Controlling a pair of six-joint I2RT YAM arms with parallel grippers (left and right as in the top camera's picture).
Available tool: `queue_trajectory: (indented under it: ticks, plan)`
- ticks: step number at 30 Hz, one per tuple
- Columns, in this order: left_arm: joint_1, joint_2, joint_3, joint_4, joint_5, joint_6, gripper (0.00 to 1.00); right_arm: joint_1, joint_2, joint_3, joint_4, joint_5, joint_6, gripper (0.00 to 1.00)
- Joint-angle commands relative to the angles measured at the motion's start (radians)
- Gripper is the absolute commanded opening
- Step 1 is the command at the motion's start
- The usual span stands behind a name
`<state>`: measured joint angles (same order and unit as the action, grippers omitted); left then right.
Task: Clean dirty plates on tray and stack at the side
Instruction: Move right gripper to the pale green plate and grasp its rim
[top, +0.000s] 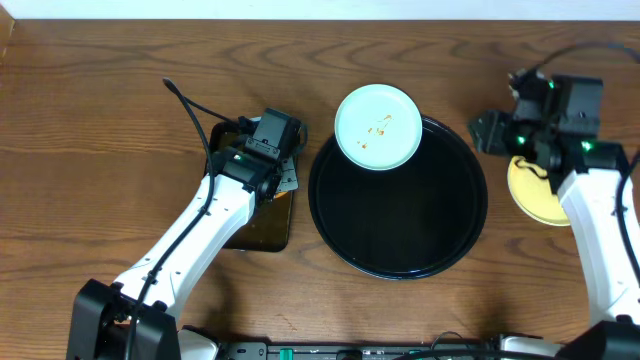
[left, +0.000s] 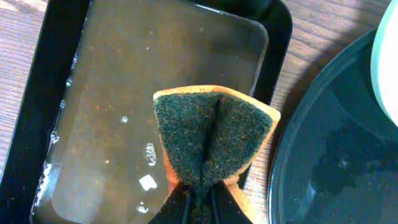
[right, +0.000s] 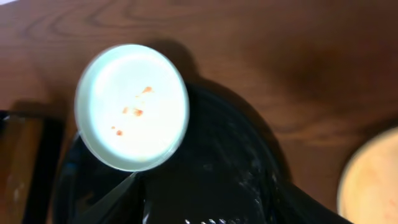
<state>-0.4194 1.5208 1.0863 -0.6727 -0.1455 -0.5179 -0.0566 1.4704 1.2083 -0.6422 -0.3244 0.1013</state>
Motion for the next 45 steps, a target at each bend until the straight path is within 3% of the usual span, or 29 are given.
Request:
queue_trajectory:
  ticks: [1, 9, 12, 21, 27, 33, 45]
  plan:
    - [0.004, 0.003, -0.003, 0.0, -0.02, 0.016, 0.09, 0.068, 0.069, 0.042, -0.004, -0.001, -0.032, 0.59]
    - [0.004, 0.003, -0.003, 0.0, -0.02, 0.016, 0.09, 0.145, 0.261, 0.042, 0.03, 0.002, -0.008, 0.56]
    - [0.004, 0.003, -0.003, 0.0, -0.02, 0.016, 0.08, 0.157, 0.345, 0.042, 0.056, 0.002, 0.013, 0.5]
    - [0.004, 0.003, -0.003, -0.001, -0.02, 0.016, 0.08, 0.163, 0.512, 0.042, 0.18, -0.065, 0.122, 0.43]
    - [0.004, 0.003, -0.003, -0.001, -0.02, 0.016, 0.09, 0.174, 0.546, 0.04, 0.183, -0.073, 0.145, 0.2]
    - [0.004, 0.003, -0.003, -0.004, -0.02, 0.016, 0.09, 0.174, 0.546, 0.04, 0.103, -0.069, 0.132, 0.02]
    - [0.019, 0.024, -0.004, 0.001, -0.032, 0.029, 0.09, 0.175, 0.543, 0.04, -0.143, 0.003, 0.073, 0.01]
